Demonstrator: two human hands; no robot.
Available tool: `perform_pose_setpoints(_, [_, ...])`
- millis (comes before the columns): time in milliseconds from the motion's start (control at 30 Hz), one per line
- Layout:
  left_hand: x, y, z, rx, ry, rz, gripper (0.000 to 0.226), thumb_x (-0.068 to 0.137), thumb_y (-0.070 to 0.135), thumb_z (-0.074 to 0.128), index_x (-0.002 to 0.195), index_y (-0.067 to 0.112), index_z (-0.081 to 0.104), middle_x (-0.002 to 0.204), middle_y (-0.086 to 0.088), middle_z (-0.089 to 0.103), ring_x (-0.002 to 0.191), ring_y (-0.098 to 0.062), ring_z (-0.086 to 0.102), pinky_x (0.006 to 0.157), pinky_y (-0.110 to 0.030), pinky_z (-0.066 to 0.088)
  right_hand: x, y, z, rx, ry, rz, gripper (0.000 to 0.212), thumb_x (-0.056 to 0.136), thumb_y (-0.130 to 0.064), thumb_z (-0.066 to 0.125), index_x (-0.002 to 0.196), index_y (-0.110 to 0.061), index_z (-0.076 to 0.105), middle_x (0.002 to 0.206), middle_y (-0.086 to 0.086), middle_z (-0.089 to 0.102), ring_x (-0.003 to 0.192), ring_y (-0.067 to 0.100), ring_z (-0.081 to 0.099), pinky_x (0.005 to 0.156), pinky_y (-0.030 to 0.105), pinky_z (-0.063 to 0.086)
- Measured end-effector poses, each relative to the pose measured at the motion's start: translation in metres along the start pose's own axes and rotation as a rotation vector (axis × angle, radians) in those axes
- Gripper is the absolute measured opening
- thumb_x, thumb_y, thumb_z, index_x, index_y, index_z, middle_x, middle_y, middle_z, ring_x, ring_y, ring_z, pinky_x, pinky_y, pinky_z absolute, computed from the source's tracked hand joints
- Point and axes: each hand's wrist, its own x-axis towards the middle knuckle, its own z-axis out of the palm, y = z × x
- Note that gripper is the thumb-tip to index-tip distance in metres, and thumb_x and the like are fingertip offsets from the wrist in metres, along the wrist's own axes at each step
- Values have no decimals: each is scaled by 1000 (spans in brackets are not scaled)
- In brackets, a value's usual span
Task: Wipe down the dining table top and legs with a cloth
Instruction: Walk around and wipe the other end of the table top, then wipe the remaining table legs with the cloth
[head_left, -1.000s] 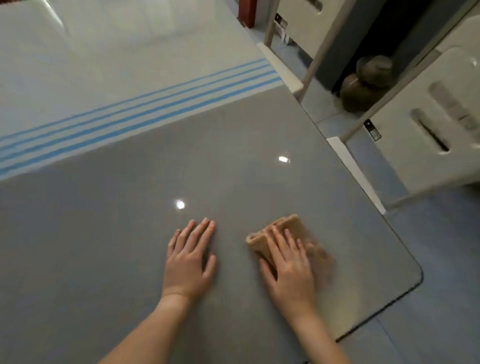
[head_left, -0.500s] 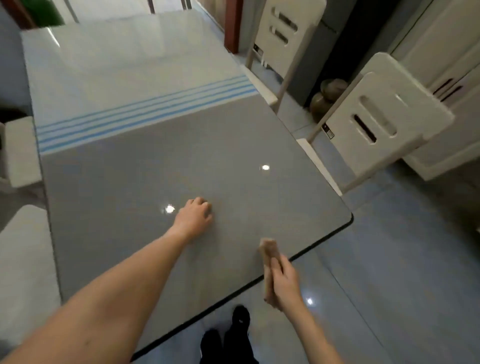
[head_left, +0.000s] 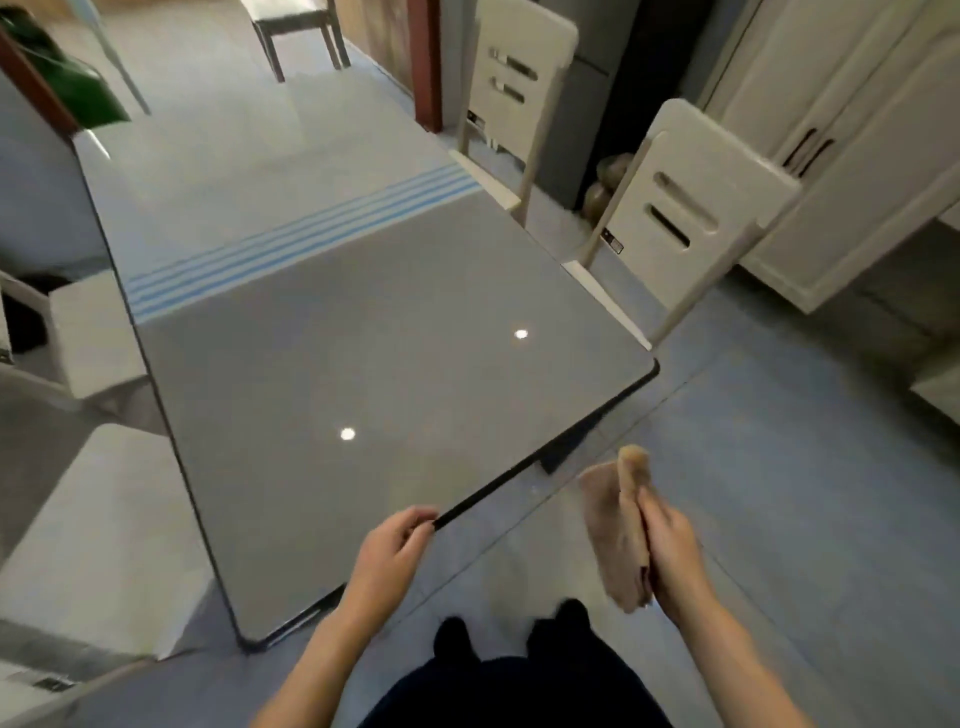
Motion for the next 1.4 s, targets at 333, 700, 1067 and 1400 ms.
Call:
perform_pose_setpoints(333, [-24,5,98,1,138,-233,22,97,16,49,114,18,62,108,7,61,100,-9,57,82,-23,41,72,33,-86,-94,8,79,29,102,-24,48,94,-5,68,89,16,70,96,35,66,74,36,49])
perform_pose_setpoints(700, [56,116,254,-64,154,-317,27,93,23,50,115,13,62,110,3,62,102,-12,59,88,-23,43,216,8,-180,-64,-108,66,28,102,-21,46,103,-2,66,90,12,67,90,26,61,73,34,47])
perform_pose_setpoints(1067, [232,42,358,-207,119,-380,38,101,33,40,137,25,47,134,12,47,126,-8,43,105,-21,29,365,81,-132,122,-7,-30,31,98,-38,51,93,-12,68,87,5,68,86,21,62,80,39,48])
perform_pose_setpoints(1400, [415,-70,448,-701,252,-63,26,102,18,34,102,35,54,103,23,56,97,6,58,85,-16,40,485,191,-28,297,-56,-485,24,98,-38,50,98,-30,73,101,0,74,95,13,68,85,33,54])
